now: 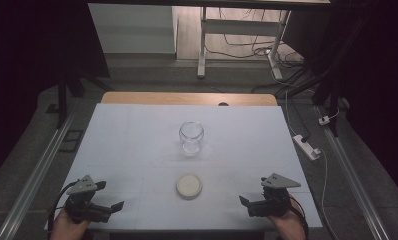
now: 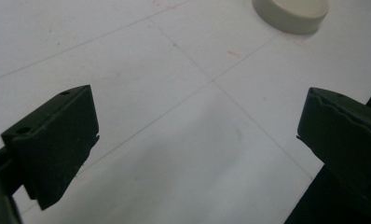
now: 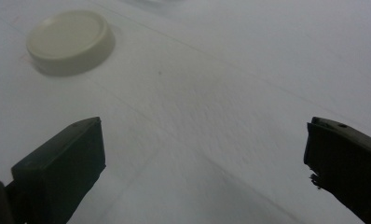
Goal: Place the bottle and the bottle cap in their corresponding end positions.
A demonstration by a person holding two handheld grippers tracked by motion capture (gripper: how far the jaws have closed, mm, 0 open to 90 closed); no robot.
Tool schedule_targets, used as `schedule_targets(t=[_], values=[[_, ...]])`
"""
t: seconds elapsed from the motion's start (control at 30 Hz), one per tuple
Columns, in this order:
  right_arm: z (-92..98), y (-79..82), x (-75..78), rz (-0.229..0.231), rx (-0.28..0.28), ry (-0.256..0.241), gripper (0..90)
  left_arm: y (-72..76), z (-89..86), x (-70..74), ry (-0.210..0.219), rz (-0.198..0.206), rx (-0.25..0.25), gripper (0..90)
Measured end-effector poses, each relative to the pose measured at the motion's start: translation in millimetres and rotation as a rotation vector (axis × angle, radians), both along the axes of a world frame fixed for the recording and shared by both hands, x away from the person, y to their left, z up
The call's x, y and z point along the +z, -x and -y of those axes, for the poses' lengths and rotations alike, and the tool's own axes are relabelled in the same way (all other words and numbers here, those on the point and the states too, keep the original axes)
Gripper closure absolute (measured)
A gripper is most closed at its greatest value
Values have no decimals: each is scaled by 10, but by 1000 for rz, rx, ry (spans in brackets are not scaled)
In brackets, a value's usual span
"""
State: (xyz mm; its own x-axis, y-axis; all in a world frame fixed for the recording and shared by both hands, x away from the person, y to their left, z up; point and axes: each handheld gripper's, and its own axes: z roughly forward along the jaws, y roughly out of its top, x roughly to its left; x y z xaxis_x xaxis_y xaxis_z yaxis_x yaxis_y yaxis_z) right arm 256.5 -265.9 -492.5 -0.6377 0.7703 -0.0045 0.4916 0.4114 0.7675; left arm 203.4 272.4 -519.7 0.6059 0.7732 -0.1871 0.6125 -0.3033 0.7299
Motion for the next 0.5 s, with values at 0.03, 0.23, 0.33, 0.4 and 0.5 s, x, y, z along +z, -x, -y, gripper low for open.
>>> schedule_targets(t=[0.03, 0.23, 0.33, 0.4, 0.5], values=[[40, 26, -3, -7, -13, -3, 0, 9, -8, -5, -5, -3, 1, 0], [247, 145, -34, -36, -90, -26, 0, 62, -40, -32, -50, -19, 19, 0], [308, 195, -62, -58, -107, -12, 0, 79, -56, -36, -51, -27, 31, 0], [338, 225, -49, -53, -113, -24, 0, 81, -63, -38, -52, -29, 33, 0], [368, 237, -50, -63, -115, -29, 0, 78, -60, -36, -49, -33, 35, 0]])
